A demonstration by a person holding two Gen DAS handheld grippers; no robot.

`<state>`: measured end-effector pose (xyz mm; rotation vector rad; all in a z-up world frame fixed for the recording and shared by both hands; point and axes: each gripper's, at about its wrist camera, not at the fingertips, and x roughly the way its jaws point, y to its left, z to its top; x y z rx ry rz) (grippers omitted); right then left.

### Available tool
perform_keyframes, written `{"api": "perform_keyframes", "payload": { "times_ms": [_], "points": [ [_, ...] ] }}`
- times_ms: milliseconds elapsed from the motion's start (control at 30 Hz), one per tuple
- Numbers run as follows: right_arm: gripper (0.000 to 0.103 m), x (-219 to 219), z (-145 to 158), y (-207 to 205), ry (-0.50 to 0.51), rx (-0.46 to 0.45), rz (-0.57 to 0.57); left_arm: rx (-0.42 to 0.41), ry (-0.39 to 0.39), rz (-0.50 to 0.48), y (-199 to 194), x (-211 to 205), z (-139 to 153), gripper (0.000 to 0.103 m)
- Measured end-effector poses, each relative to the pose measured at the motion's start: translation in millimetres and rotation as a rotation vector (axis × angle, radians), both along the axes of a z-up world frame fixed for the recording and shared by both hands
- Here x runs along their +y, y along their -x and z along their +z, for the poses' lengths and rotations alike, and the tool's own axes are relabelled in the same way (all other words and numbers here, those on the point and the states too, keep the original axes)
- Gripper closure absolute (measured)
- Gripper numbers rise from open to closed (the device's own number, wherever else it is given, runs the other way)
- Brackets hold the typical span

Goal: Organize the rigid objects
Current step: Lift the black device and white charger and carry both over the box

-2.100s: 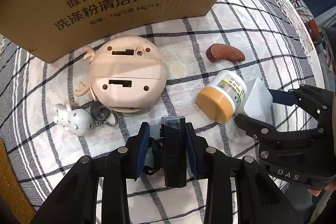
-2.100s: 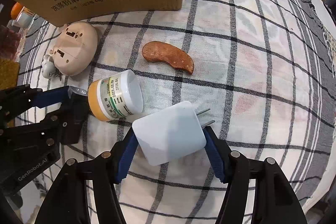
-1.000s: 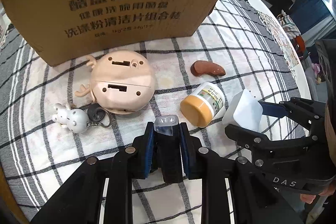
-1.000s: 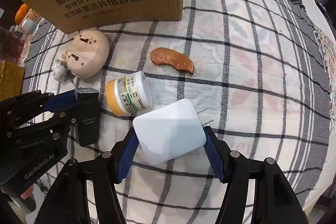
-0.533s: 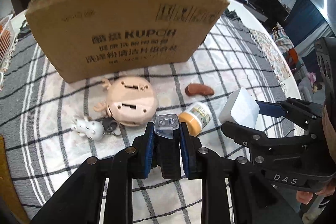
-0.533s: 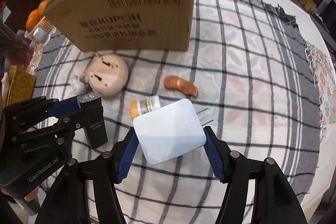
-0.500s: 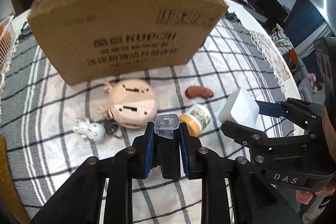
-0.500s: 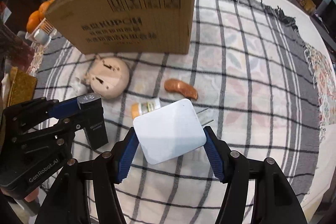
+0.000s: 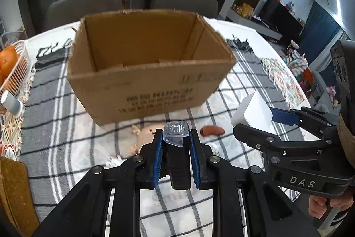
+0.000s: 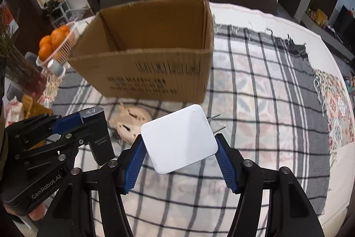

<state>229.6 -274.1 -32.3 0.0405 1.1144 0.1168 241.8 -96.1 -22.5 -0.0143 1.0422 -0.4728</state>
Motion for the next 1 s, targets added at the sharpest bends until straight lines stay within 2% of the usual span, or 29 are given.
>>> {"api": "perform_keyframes", "payload": {
  "times_ms": [467, 1000],
  "points": [
    [0.04, 15, 43, -20, -0.047, -0.105, -0.001, -0.117, 0.011, 0.021, -22, 16, 51, 0.08],
    [0.04, 22, 61, -66, -0.071, -0.132, 0.007, -0.171, -0.022, 0.047, -70, 23, 76, 0.08]
  ]
}}
